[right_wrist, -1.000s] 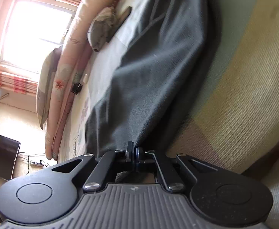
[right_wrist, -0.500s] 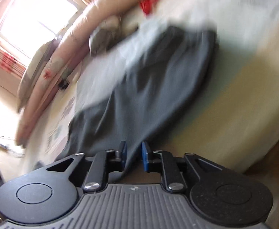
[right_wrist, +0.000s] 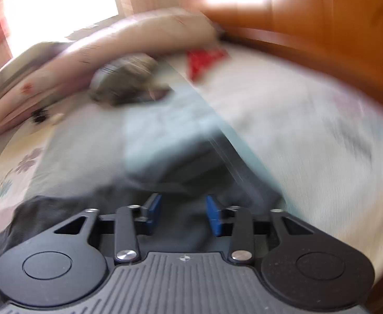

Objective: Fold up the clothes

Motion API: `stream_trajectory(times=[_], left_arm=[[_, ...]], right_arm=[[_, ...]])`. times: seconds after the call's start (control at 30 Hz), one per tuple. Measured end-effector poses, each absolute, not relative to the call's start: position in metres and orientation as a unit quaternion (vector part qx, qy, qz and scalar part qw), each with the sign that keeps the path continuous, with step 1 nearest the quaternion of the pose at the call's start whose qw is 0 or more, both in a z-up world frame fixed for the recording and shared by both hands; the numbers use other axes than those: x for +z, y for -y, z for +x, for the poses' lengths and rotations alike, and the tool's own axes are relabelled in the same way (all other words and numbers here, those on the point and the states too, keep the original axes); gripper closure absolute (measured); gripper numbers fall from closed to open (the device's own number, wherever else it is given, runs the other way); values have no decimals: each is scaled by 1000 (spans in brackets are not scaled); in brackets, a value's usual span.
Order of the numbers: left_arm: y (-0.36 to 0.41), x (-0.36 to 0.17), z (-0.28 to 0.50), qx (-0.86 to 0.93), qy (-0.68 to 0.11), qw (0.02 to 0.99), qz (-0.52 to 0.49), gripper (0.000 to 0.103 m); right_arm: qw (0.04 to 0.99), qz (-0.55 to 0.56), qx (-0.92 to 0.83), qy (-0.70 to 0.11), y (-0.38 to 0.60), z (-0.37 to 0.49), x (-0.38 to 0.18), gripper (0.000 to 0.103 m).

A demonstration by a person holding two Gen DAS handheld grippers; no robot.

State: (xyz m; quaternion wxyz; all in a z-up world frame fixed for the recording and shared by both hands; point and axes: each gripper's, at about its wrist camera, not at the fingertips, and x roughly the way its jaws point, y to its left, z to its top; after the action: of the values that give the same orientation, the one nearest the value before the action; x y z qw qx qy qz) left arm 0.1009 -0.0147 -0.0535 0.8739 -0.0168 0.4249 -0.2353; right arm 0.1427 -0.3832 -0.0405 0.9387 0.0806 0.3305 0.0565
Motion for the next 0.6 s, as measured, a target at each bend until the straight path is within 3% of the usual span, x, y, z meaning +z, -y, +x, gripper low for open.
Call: stream_trajectory(times=[0.23,0.33,0.4,0.53,0.6], left_arm=[[48,-62,143,-310,-412,852,-93,11],[51,-83,155,-280,-440,849,-83,12],[43,-84,155,-289,-437,846,-95,12],[29,-71,164,-294,-437,844,-106,11],[24,-64,178,-300,-430,844,-116,11]], right_arm=[[926,34,78,-369,354,207,-62,50],[925,33,52,-376,366,227,-78,54],[923,51,46,-378,376,231,-75,61],[922,36,82,-376,359,217,-56,60],[920,26,131,-367,341,207,-50,54]])
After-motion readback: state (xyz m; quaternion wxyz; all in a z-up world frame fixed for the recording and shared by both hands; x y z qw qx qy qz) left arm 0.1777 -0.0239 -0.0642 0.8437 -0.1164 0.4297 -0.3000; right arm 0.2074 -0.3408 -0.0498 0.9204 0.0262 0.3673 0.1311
